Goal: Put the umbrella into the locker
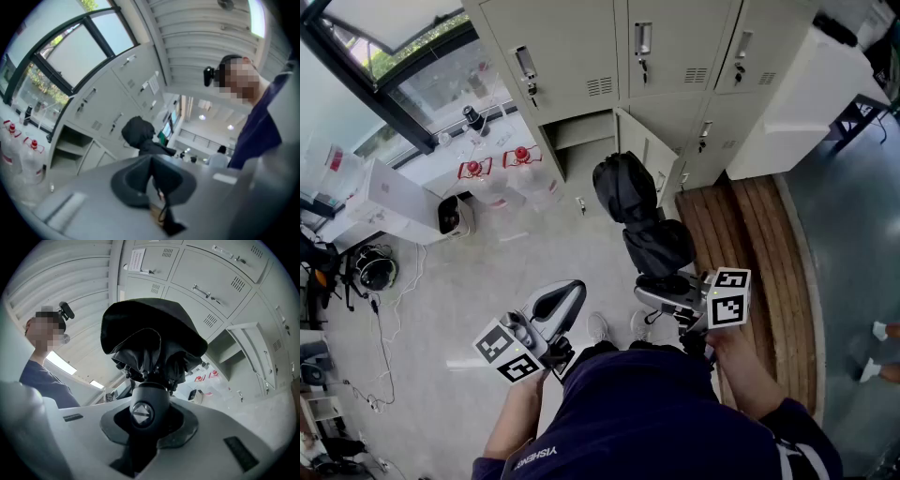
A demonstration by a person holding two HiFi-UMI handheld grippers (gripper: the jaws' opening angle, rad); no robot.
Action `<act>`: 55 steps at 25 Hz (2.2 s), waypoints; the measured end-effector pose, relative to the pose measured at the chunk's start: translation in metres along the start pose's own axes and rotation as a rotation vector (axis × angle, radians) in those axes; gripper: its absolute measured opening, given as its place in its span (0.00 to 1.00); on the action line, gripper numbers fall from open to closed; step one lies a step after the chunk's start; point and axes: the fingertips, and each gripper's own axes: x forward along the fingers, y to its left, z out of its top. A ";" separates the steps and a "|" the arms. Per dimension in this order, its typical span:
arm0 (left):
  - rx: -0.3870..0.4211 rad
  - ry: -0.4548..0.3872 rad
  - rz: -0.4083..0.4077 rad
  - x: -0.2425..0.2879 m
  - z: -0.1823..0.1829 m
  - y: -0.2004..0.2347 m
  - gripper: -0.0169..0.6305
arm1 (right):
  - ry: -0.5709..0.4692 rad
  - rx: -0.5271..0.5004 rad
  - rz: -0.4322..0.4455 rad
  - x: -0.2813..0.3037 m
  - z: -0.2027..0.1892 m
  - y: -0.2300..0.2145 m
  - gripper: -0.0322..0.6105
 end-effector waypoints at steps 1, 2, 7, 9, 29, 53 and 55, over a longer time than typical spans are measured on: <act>0.000 -0.003 0.004 0.000 -0.001 0.000 0.03 | 0.003 -0.002 -0.001 -0.001 0.000 -0.001 0.18; 0.000 -0.005 0.008 0.001 -0.001 -0.001 0.03 | 0.007 -0.005 -0.001 -0.002 -0.001 -0.001 0.18; 0.002 -0.009 0.020 0.003 -0.003 -0.005 0.03 | 0.022 -0.009 0.012 -0.005 0.001 -0.001 0.18; 0.000 -0.007 0.025 0.003 -0.006 -0.006 0.03 | 0.023 -0.005 0.018 -0.004 0.001 -0.002 0.18; -0.004 -0.019 0.106 0.007 -0.019 -0.007 0.03 | 0.085 0.027 -0.073 -0.015 -0.009 -0.049 0.18; -0.094 0.019 0.075 0.037 0.005 0.140 0.03 | 0.215 0.089 -0.292 0.055 0.027 -0.175 0.18; -0.099 0.044 0.072 0.041 0.008 0.171 0.03 | 0.228 0.104 -0.317 0.069 0.033 -0.192 0.18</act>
